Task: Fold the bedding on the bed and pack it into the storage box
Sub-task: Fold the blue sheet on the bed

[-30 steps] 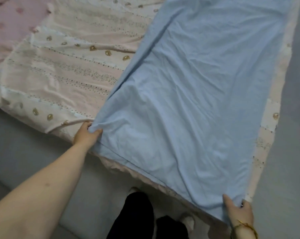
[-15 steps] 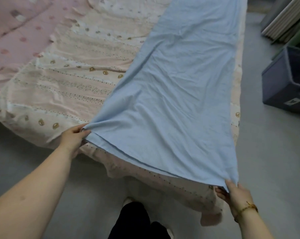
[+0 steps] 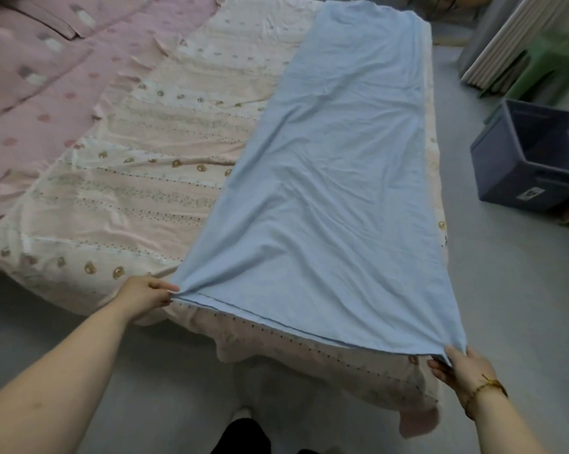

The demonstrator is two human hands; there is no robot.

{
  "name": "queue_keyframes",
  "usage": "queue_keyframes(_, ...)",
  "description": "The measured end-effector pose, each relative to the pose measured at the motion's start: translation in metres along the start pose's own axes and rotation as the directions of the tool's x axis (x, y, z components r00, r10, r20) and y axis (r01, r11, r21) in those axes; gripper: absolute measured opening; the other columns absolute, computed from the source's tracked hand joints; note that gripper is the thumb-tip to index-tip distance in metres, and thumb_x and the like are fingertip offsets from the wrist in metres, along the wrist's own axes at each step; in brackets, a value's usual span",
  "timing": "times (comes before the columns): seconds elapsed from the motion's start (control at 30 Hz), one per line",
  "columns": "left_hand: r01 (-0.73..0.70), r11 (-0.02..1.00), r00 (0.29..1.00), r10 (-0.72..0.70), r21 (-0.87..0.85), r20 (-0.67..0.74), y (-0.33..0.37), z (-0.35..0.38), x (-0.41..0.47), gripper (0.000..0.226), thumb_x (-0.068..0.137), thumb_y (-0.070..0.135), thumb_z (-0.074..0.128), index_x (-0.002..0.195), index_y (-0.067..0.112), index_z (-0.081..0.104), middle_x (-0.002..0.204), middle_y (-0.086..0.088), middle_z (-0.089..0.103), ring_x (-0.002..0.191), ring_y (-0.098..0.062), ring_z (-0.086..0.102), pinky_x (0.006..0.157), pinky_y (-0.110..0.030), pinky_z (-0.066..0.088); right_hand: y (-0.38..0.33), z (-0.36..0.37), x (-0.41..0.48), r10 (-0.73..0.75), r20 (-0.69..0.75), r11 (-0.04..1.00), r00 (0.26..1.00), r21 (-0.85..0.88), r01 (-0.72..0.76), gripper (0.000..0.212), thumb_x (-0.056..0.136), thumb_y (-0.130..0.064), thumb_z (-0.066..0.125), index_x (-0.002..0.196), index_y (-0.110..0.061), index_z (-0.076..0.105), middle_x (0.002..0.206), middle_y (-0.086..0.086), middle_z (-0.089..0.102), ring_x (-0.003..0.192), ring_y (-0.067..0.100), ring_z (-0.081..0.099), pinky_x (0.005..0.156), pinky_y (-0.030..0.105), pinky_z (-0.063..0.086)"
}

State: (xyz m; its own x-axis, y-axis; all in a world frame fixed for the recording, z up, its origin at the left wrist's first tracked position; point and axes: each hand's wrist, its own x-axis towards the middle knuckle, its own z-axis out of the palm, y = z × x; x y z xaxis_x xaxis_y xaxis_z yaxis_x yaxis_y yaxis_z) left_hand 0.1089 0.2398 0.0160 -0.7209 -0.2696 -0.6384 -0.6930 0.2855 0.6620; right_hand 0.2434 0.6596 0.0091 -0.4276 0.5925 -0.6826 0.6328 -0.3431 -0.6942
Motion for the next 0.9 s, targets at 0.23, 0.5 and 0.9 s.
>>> queue_keyframes(0.23, 0.117, 0.954, 0.981, -0.155, -0.276, -0.119, 0.009, 0.007, 0.017, 0.032, 0.087, 0.007, 0.061, 0.112, -0.012, 0.054, 0.079, -0.014, 0.050, 0.060, -0.019, 0.044, 0.029, -0.016, 0.043, -0.002, 0.016, 0.006, 0.049, -0.079, 0.999, 0.996, -0.004, -0.050, 0.031, 0.097, -0.002, 0.038, 0.127, 0.007, 0.039, 0.068, 0.012, 0.044, 0.055, 0.023, 0.041, 0.024, 0.014, 0.035)
queue_keyframes(0.5, 0.241, 0.969, 0.970, -0.241, 0.058, 0.000, 0.010, 0.011, 0.028, 0.042, 0.091, 0.003, 0.053, 0.132, -0.002, 0.044, 0.120, -0.024, 0.048, 0.107, -0.038, 0.050, 0.059, -0.038, 0.048, -0.006, -0.001, 0.011, 0.074, -0.177, 0.987, 0.981, -0.129, -0.098, 0.011, 0.095, -0.005, 0.043, 0.095, 0.005, 0.046, 0.063, 0.012, 0.040, 0.051, 0.019, 0.033, 0.027, 0.015, 0.034)
queue_keyframes(0.9, -0.359, 0.628, 0.905, 0.416, -0.690, -0.092, 0.202, -0.045, -0.067, 0.029, 0.100, 0.015, 0.035, 0.119, -0.001, 0.051, 0.105, -0.008, 0.066, 0.088, -0.020, 0.056, 0.087, -0.033, 0.043, -0.201, 0.041, -0.092, -0.618, -0.063, 0.755, 0.784, 0.229, 0.614, 0.020, 0.097, -0.006, 0.037, 0.091, -0.009, 0.055, 0.087, 0.007, 0.055, 0.059, 0.011, 0.058, 0.044, 0.015, 0.050)
